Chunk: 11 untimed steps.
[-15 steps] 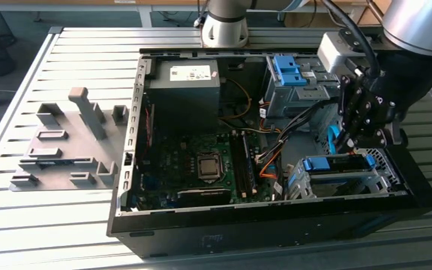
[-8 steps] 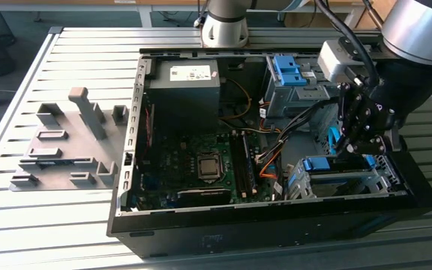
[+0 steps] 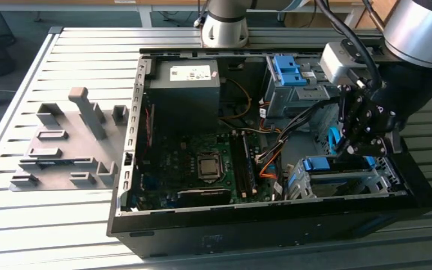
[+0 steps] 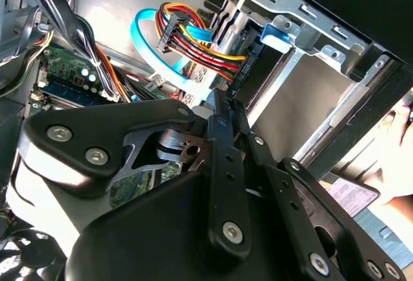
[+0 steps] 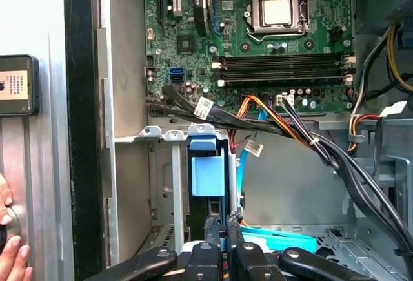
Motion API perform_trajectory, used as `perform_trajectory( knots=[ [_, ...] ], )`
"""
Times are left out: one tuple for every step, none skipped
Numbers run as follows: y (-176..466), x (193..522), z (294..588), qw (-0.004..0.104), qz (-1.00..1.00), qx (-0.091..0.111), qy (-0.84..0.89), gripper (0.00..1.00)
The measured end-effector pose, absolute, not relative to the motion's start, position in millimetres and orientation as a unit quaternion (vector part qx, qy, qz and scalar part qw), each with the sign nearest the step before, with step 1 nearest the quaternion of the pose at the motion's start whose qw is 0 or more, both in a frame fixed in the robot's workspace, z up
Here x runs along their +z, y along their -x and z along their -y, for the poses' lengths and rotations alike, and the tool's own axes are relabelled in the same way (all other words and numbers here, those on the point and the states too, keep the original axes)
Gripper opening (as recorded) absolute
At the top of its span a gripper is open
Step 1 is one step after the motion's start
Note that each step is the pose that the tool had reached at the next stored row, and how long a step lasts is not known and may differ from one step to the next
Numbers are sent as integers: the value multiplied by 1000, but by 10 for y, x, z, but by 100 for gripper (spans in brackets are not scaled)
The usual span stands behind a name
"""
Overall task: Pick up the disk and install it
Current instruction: 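Insert the second disk wire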
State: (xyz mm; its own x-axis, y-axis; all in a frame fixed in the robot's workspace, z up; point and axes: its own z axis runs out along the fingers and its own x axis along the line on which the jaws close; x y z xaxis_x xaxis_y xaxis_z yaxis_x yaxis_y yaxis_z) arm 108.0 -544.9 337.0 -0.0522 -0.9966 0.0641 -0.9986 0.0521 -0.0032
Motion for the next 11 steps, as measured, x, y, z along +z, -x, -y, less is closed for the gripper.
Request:
perform_trajectory(
  knots=[
    [-1082, 3366, 5453, 22, 725, 23, -688, 16],
    [-1085, 3364, 5456, 22, 725, 22, -688, 16],
    [-1087, 3362, 5457, 21, 725, 22, -688, 16],
    [-1088, 3360, 5457, 21, 725, 21, -688, 16],
    [-1089, 3361, 5458, 21, 725, 21, -688, 16],
    [-1089, 3360, 5458, 20, 725, 20, -688, 16],
    [-1090, 3360, 5458, 20, 725, 19, -688, 16],
    [-1090, 3358, 5458, 19, 725, 19, -688, 16],
    [-1090, 3355, 5457, 19, 725, 19, -688, 16],
    [-1090, 3352, 5458, 19, 724, 19, -689, 16],
    [-1090, 3350, 5458, 20, 724, 19, -689, 16]
  ],
)
